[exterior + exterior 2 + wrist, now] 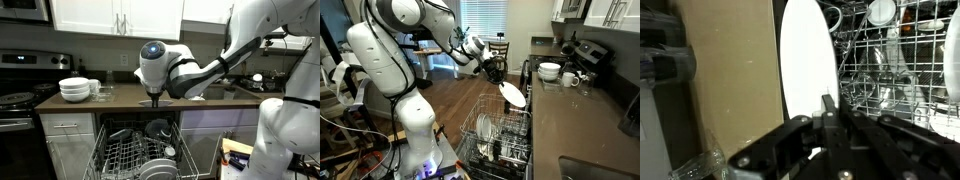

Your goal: Take a plate out of the dishwasher and put it on the counter

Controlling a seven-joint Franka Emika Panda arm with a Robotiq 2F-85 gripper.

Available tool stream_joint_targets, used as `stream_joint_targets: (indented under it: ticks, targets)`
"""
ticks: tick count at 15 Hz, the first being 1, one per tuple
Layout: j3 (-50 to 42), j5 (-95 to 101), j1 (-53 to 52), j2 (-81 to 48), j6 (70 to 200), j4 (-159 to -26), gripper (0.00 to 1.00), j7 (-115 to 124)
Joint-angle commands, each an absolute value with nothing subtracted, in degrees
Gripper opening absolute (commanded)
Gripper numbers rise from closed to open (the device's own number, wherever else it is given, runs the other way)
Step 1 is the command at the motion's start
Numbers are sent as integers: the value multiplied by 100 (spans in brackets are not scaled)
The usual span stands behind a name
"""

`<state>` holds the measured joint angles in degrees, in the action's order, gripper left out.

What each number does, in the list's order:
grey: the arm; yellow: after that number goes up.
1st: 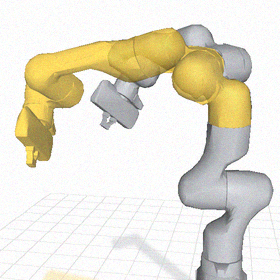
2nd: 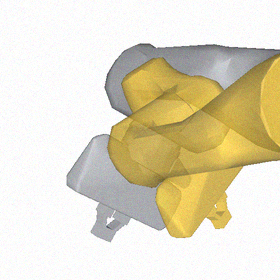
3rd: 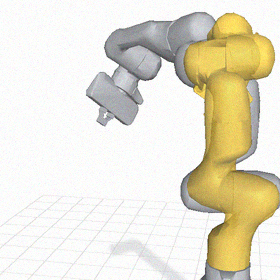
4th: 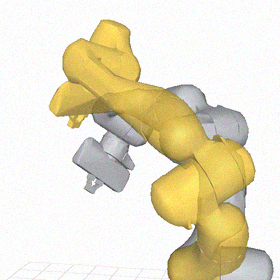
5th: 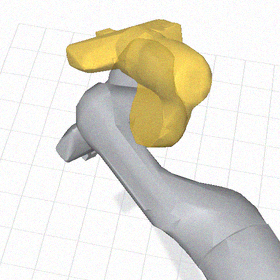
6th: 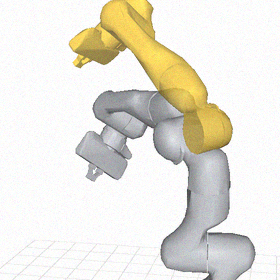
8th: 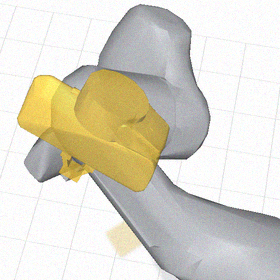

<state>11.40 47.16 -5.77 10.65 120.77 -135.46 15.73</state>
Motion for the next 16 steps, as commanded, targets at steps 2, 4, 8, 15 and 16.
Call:
stream_joint_targets:
  ticks: [2, 4, 8, 15, 16]
  targets:
    - [1090, 5285, -559, 1038, 11947, -13515, 2, 2050]
    - [1030, 5467, -537, 999, 11976, -13529, 2, 2210]
    - [915, 5229, -588, 955, 12065, -13570, 6, 2080]
    - [799, 5577, -493, 738, 12199, -13579, 2, 2282]
    - [771, 5663, -485, 702, 12203, -13574, 2, 2321]
